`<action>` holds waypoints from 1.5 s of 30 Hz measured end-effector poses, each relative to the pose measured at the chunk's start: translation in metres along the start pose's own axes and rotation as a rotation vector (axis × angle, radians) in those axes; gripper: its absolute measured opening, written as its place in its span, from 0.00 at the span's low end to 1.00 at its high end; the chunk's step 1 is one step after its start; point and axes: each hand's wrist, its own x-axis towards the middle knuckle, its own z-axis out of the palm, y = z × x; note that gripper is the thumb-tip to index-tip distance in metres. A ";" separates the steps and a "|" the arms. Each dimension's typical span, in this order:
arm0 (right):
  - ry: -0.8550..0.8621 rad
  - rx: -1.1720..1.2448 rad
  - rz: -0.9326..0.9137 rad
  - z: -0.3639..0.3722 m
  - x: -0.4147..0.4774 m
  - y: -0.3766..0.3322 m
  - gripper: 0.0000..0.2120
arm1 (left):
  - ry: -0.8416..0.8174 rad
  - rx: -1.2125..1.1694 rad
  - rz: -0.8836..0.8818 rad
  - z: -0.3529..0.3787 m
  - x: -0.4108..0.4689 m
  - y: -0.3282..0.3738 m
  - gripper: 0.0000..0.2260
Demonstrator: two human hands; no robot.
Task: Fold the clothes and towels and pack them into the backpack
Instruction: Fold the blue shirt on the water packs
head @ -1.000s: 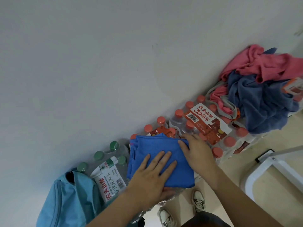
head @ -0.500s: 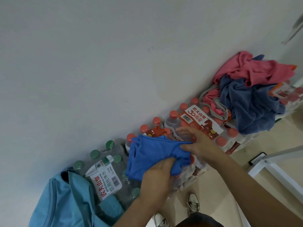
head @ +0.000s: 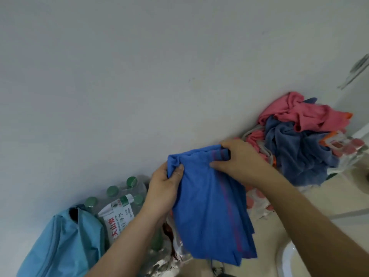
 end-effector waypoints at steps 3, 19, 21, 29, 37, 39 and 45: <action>-0.080 -0.005 0.082 0.064 0.041 0.029 0.12 | 0.194 0.291 -0.083 -0.001 0.035 -0.047 0.03; 0.153 -0.204 -0.365 0.109 0.063 0.055 0.28 | 0.357 0.793 -0.058 0.032 -0.025 -0.088 0.14; 0.066 -0.203 -0.557 0.103 0.033 0.057 0.27 | 0.397 0.853 -0.055 0.034 -0.027 -0.086 0.15; -0.249 -0.425 -0.622 0.126 -0.019 0.086 0.41 | 0.500 -0.040 -0.293 0.043 -0.032 -0.072 0.14; -0.154 -0.389 -0.649 0.124 -0.007 0.071 0.27 | 0.489 -0.035 -0.243 0.038 -0.054 -0.062 0.18; -0.176 -0.396 -0.643 0.120 -0.004 0.064 0.22 | 0.330 0.590 0.049 0.035 -0.069 -0.067 0.25; -0.367 -0.325 -0.554 0.100 -0.002 0.052 0.15 | 0.128 1.164 0.359 0.034 -0.051 -0.085 0.16</action>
